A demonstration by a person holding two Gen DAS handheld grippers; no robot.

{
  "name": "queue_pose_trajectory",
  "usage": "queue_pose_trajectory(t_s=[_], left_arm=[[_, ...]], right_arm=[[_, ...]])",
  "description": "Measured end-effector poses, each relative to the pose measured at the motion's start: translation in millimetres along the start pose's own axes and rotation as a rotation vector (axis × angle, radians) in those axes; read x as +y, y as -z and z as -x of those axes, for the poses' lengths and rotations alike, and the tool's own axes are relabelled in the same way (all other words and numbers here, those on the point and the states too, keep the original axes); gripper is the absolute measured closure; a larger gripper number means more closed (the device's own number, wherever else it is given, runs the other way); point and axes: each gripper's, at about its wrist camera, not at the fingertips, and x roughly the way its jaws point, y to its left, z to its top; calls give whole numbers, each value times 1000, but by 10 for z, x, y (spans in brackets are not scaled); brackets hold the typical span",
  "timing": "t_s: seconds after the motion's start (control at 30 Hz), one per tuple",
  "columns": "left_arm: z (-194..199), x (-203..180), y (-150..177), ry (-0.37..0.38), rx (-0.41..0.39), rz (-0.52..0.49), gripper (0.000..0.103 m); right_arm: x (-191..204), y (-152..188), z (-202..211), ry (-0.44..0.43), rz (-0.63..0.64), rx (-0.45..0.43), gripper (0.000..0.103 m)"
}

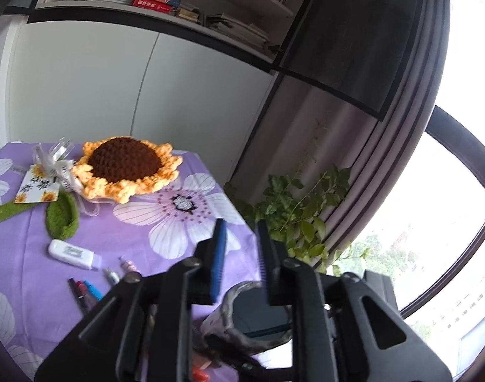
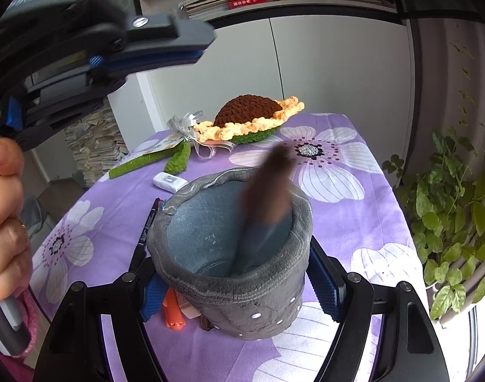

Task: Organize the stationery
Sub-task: 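Carry the pencil over the grey cup and drop it in with the left tool, then grasp the black marker with the left tool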

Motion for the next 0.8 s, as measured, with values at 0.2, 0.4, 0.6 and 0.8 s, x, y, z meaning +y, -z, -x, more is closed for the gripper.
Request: queue_pose_trajectory(t_s=[0.2, 0.4, 0.6, 0.8], left_arm=[[176, 545, 226, -332, 113, -1, 16], [-57, 1116, 558, -427, 392, 164, 60], [-341, 1279, 634, -456, 423, 221, 68], [-522, 1270, 548, -518, 439, 153, 90]], right_arm=[[3, -8, 37, 49, 23, 9, 25], [-32, -10, 38, 56, 4, 12, 25], [-18, -3, 25, 52, 3, 18, 25], [-23, 3, 13, 50, 2, 20, 25]])
